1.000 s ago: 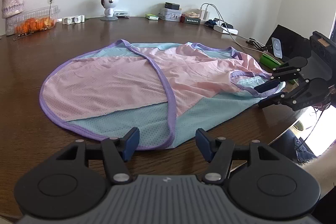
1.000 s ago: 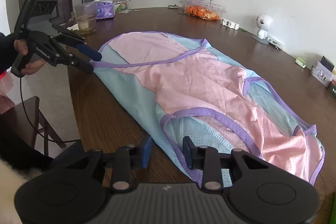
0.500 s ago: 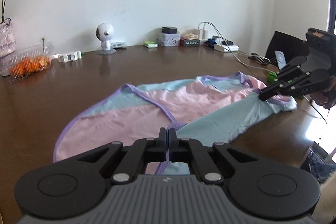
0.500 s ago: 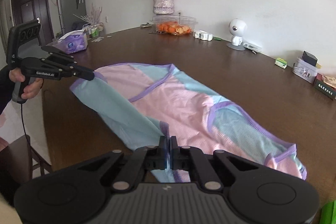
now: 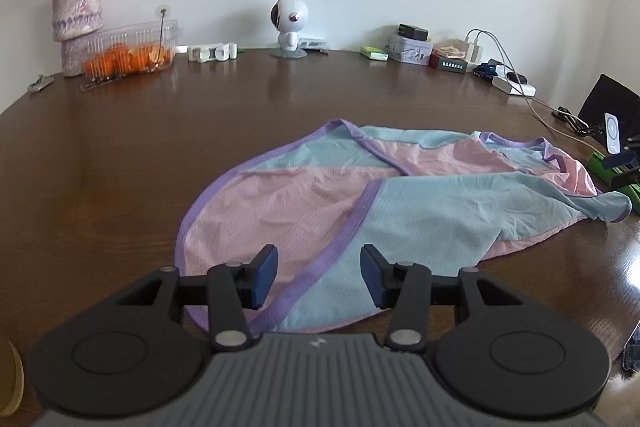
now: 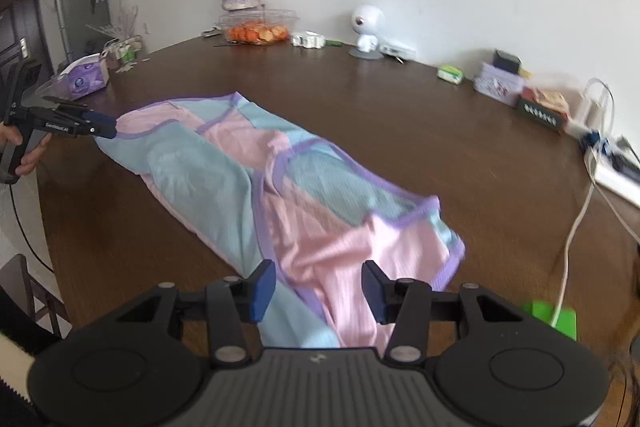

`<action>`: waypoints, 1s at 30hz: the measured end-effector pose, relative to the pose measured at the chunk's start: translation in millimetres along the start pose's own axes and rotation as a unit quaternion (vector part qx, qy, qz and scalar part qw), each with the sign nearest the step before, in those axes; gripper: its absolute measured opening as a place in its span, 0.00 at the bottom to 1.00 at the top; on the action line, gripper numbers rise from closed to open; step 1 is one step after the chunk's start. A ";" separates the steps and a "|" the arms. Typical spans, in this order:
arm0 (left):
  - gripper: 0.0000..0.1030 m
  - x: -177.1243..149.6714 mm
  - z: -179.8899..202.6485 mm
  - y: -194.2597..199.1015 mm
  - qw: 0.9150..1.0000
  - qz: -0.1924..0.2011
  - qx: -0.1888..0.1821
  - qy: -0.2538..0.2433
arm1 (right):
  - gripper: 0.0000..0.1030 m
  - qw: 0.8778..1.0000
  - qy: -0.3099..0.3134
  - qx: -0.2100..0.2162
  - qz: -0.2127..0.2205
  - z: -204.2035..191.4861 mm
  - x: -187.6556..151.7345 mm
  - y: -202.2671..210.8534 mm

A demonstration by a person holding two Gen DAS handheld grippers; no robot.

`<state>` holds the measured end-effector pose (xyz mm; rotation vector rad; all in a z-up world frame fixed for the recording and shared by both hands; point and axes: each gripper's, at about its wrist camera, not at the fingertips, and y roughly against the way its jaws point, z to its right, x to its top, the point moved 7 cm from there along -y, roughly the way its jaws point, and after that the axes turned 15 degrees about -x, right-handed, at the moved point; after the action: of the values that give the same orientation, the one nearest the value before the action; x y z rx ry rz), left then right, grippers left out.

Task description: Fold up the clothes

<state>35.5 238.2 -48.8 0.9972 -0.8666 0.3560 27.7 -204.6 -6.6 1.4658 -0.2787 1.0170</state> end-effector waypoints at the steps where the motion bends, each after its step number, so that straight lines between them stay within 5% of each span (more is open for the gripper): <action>1: 0.46 -3.3 -2.0 -0.9 1.000 -0.005 0.002 0.003 | 0.45 1.000 -0.011 0.001 -0.008 2.4 -10.6 2.5; 6: 0.48 -10.8 -4.9 -5.6 0.999 -0.006 0.032 -0.011 | 0.45 1.000 -0.006 -0.005 -0.005 -0.9 -26.8 2.6; 8: 0.24 -10.8 -6.0 -4.9 0.999 -0.005 0.044 -0.018 | 0.45 1.000 0.000 -0.002 -0.006 -2.1 -29.2 1.0; 10: 0.18 -9.9 -9.3 -3.4 0.998 -0.001 0.054 -0.017 | 0.41 1.000 0.006 0.000 -0.006 -3.3 -31.6 -0.7; 12: 0.11 -9.1 -11.6 -2.4 0.998 0.006 0.060 -0.017 | 0.02 1.000 0.012 0.003 -0.006 -4.5 -34.0 -2.4; 19: 0.07 -5.6 -11.0 -7.3 0.995 0.008 0.080 -0.051 | 0.03 0.997 0.078 -0.018 -0.006 25.9 1.2 -13.2; 22: 0.08 -4.6 -9.0 -7.5 0.995 0.004 0.080 -0.055 | 0.12 0.994 0.103 -0.024 -0.015 28.7 9.2 -34.8; 25: 0.09 -5.2 -10.1 -3.2 0.995 0.010 0.086 -0.047 | 0.15 0.988 0.138 -0.068 -0.013 25.6 7.5 -48.4; 28: 0.12 -6.4 -10.7 5.0 0.995 0.019 0.094 -0.030 | 0.16 0.993 0.093 -0.058 0.031 24.2 15.6 -20.7; 30: 0.20 -6.5 -8.3 7.6 0.995 0.021 0.090 -0.027 | 0.20 0.997 0.052 -0.004 0.050 16.9 12.1 -2.7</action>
<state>30.6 250.0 -51.4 1.1605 -0.9165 0.4500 43.6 -214.5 2.9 1.3980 -0.2835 1.1668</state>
